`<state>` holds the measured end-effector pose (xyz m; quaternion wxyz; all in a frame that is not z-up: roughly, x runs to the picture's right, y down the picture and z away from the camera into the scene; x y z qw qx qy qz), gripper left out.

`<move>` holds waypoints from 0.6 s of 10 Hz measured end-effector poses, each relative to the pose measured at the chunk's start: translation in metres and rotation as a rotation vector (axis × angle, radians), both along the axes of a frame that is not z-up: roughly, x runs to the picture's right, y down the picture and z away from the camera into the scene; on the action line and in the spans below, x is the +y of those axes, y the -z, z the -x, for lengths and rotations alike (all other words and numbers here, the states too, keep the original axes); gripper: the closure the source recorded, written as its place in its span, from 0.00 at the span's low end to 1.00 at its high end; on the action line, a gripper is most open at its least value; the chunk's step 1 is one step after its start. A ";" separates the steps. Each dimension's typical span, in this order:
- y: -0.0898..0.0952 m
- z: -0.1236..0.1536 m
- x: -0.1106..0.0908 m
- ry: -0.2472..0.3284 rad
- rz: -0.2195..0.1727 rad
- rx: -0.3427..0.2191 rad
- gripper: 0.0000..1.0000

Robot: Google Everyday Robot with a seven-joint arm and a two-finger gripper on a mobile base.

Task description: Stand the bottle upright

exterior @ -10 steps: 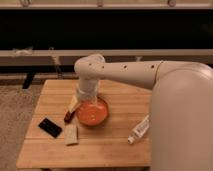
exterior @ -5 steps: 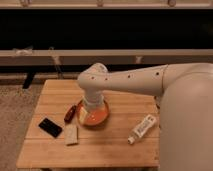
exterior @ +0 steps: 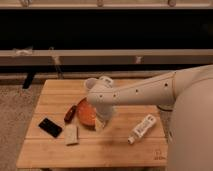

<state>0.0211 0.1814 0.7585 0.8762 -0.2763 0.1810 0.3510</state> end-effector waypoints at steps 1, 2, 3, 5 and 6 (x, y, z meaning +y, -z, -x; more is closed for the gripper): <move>-0.006 -0.010 0.007 0.021 0.004 0.020 0.20; -0.010 -0.023 0.014 0.028 0.011 0.039 0.20; -0.013 -0.039 0.021 0.025 0.020 0.063 0.20; -0.014 -0.065 0.032 0.021 0.030 0.098 0.20; -0.015 -0.078 0.039 0.023 0.036 0.119 0.20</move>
